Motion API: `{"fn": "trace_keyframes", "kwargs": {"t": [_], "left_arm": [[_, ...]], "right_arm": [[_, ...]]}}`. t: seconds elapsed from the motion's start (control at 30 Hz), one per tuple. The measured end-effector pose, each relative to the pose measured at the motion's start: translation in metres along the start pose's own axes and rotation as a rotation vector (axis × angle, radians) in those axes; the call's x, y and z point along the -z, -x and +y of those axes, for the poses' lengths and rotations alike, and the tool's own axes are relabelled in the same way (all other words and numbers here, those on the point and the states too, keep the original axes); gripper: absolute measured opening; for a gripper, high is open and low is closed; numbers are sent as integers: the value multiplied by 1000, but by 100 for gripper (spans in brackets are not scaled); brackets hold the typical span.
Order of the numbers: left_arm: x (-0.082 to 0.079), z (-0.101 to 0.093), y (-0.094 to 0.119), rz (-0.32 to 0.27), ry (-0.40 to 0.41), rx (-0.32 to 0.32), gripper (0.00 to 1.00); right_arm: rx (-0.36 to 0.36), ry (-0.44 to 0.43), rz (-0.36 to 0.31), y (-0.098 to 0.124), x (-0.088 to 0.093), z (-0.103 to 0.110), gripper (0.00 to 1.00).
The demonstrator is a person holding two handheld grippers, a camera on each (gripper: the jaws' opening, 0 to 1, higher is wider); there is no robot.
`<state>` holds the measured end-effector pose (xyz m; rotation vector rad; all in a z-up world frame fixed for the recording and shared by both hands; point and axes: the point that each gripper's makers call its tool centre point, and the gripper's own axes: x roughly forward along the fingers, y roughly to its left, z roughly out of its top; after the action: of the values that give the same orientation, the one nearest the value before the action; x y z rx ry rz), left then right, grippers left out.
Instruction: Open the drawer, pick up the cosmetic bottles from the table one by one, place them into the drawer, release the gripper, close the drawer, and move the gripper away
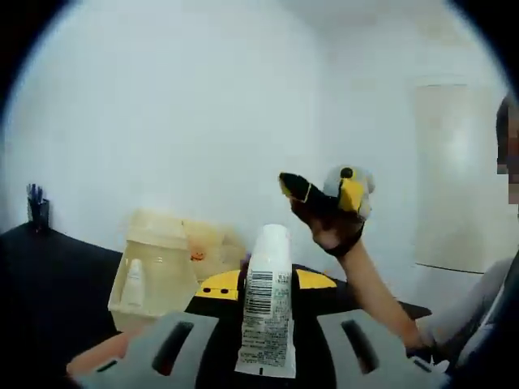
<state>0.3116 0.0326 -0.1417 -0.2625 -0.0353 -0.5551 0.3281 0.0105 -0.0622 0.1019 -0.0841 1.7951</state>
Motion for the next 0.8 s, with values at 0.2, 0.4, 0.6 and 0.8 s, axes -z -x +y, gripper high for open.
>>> {"fn": "trace_keyframes", "kwargs": {"t": [0.2, 0.4, 0.6, 0.8], "left_arm": [[-6, 13, 14, -55, 68, -18, 18], [-14, 13, 23, -102, 137, 30, 18], [-21, 5, 27, -149, 70, 65, 18], [-20, 7, 24, -146, 53, 45, 18]], "right_arm": [[-43, -167, 21, -31, 23, 5, 33], [-160, -337, -21, -42, 28, 19, 27], [-200, -345, -7, -51, 41, 27, 26], [-234, -315, 22, -60, 51, 37, 23]]}}
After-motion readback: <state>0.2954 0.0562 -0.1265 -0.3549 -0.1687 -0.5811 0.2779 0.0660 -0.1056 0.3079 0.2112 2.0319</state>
